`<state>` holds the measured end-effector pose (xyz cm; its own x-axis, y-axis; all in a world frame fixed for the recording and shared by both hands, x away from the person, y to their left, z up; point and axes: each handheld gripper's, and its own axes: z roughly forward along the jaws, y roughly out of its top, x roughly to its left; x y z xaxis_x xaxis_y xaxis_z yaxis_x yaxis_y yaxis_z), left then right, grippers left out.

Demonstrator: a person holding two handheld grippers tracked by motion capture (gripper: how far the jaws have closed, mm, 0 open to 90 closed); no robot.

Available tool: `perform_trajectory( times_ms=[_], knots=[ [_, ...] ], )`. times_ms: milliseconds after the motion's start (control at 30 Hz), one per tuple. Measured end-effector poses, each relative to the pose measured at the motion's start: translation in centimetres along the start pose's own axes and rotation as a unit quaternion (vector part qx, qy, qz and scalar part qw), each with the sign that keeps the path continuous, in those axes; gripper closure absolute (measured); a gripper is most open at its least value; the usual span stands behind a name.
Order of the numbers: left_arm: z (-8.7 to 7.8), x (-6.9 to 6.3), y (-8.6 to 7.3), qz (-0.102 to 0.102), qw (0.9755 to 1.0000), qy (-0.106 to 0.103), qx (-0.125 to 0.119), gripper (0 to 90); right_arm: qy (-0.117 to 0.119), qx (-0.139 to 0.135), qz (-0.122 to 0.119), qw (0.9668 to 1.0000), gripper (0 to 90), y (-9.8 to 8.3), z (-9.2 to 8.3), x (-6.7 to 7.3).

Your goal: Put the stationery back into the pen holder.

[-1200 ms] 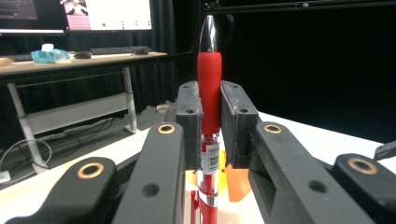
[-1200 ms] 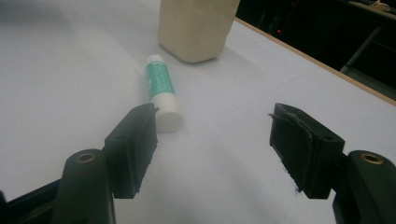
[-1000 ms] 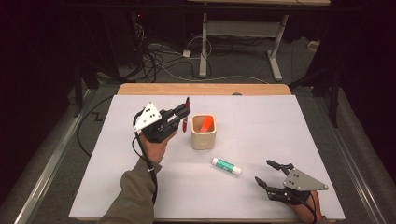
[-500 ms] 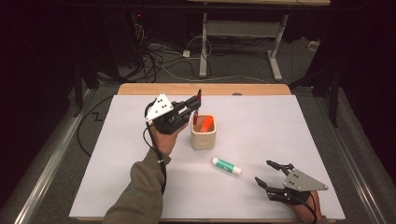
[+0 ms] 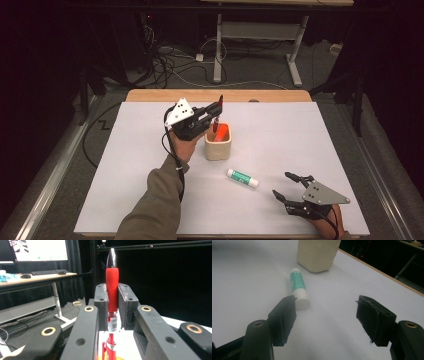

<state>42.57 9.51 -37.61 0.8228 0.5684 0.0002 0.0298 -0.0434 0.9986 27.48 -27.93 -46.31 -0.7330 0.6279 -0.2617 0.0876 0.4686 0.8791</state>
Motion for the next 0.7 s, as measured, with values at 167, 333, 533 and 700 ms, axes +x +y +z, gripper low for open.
perform_trajectory(
  times_ms=[167,333,533,700],
  knots=[
    [0.3,0.4,-0.7,-0.009,0.9999,-0.002,0.013,77.4,0.001,0.001,0.000,1.0000,32.9,0.0,0.0,0.0],
    [0.6,0.5,-1.1,-0.014,0.9995,-0.006,0.027,77.4,0.002,0.001,0.000,1.0000,33.0,-0.1,0.0,-0.1],
    [0.6,0.3,-2.0,-0.012,0.9989,0.000,0.045,77.3,0.003,0.002,0.000,1.0000,33.0,0.0,0.0,0.0],
    [0.4,0.4,-2.8,-0.023,0.9986,0.005,0.048,77.2,0.004,0.003,-0.001,1.0000,33.1,0.0,0.1,0.0]
  ],
)
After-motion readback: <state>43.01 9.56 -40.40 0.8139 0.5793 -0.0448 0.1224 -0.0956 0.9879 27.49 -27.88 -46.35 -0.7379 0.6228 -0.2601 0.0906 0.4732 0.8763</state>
